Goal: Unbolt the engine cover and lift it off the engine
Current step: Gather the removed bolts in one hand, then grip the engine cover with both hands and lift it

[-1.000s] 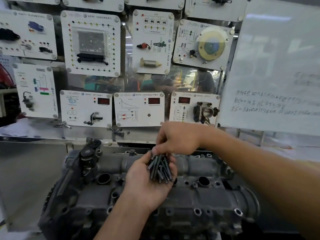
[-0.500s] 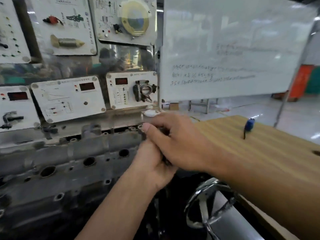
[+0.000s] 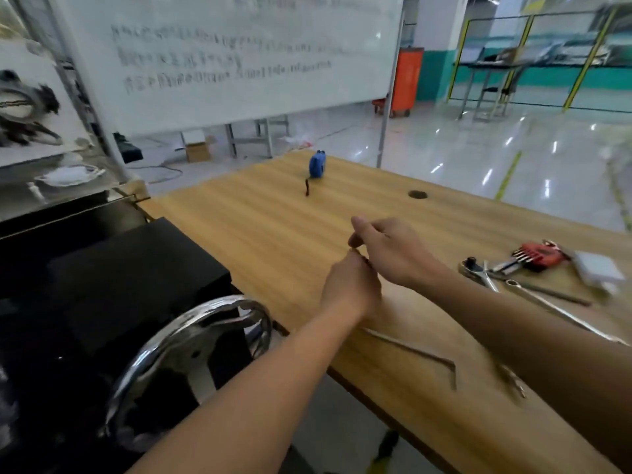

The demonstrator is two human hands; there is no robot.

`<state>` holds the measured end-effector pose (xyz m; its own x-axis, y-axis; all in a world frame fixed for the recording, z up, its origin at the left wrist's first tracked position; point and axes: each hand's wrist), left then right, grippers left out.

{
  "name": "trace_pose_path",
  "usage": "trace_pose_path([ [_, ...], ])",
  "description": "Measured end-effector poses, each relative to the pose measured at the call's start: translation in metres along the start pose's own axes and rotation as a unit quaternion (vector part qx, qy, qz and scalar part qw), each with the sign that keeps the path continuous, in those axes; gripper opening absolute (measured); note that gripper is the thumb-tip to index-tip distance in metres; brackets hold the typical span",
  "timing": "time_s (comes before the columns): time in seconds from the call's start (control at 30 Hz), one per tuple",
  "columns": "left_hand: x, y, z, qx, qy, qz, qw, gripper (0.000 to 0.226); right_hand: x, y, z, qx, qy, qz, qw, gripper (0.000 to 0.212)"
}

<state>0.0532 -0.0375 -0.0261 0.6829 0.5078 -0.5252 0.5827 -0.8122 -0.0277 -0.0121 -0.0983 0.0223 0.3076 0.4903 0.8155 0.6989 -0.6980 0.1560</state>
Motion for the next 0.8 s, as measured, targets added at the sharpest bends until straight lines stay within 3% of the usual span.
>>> trace_pose_path([
  [0.07, -0.008, 0.014, 0.011, -0.015, 0.105, 0.044, 0.993, 0.031, -0.019, 0.01, 0.004, 0.004, 0.002, 0.021, 1.0, 0.052],
  [0.27, -0.025, 0.019, 0.042, -0.018, 0.202, 0.112, 0.973, 0.05, -0.047, 0.031, -0.003, -0.061, -0.009, 0.011, 0.998, 0.05],
  [0.47, -0.051, 0.022, 0.052, 0.106, 0.249, 0.083, 0.959, 0.069, -0.061, 0.038, -0.008, -0.103, -0.027, -0.023, 0.994, 0.059],
  [0.57, -0.057, 0.027, 0.045, 0.132, 0.156, 0.085, 0.975, 0.075, -0.062, 0.042, -0.017, -0.101, 0.009, -0.002, 0.995, 0.058],
  [0.63, -0.047, 0.033, 0.027, 0.114, -0.03, 0.074, 0.99, 0.082, -0.054, 0.045, -0.018, -0.115, 0.089, 0.016, 0.989, 0.058],
  [0.7, -0.029, 0.034, 0.003, 0.096, -0.189, 0.027, 0.977, 0.096, -0.047, 0.049, -0.021, -0.129, 0.146, 0.029, 0.98, 0.063],
  [0.8, 0.007, 0.028, -0.035, 0.043, -0.228, -0.031, 0.972, 0.082, -0.038, 0.047, -0.021, -0.087, 0.138, 0.041, 0.986, 0.07],
])
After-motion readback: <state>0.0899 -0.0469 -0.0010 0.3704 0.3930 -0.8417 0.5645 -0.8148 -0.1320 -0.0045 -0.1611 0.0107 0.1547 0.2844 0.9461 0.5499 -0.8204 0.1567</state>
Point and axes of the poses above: each hand's wrist, its own y-axis towards the middle knuckle, its own z-axis out of the palm, x = y × z, and after that the axes turned 5 degrees about y, right-handed
